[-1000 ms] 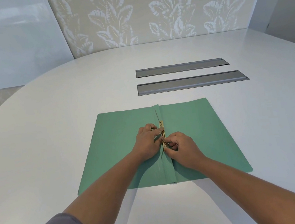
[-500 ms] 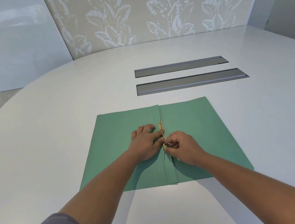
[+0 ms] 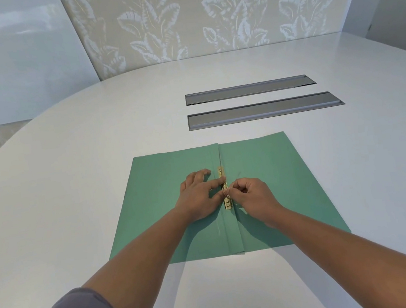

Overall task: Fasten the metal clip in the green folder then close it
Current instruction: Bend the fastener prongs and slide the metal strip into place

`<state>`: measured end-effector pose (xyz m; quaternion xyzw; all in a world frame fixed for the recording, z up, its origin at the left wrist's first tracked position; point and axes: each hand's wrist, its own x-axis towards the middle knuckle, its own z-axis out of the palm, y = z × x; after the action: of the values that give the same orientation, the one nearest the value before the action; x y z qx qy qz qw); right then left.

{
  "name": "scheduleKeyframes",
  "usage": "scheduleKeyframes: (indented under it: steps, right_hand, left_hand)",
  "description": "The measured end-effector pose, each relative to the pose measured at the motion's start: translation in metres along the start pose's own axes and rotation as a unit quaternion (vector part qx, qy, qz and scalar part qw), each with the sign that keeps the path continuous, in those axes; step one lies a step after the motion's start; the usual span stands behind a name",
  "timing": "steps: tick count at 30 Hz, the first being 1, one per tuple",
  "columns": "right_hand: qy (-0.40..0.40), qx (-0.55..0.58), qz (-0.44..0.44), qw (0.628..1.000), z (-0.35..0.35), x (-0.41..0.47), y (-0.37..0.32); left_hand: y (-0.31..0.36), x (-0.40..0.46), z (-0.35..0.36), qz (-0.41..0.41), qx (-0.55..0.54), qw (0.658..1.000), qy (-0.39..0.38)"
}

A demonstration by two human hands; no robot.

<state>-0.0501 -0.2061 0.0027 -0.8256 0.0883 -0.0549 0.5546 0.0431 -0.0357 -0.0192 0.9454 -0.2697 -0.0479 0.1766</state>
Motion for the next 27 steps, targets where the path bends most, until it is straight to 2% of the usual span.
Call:
scheduleKeyframes:
  steps: [9, 16, 21, 27]
  right_hand:
    - [-0.033, 0.017, -0.004, 0.999, -0.01, -0.002, 0.005]
    - [-0.017, -0.082, -0.101, 0.991, -0.007, -0.011, 0.013]
    - [-0.031, -0.155, -0.182, 0.971, -0.006, -0.014, 0.016]
    - [-0.048, -0.213, -0.236, 0.947, -0.007, -0.017, 0.013]
  left_hand:
    - [0.0, 0.001, 0.0, -0.005, -0.01, 1.0, 0.006]
    - [0.0, 0.001, 0.0, -0.008, -0.014, 1.0, 0.008]
    - [0.001, 0.002, 0.001, -0.008, -0.013, 1.0, 0.01]
    - [0.001, 0.0, 0.001, -0.003, -0.004, 1.0, 0.018]
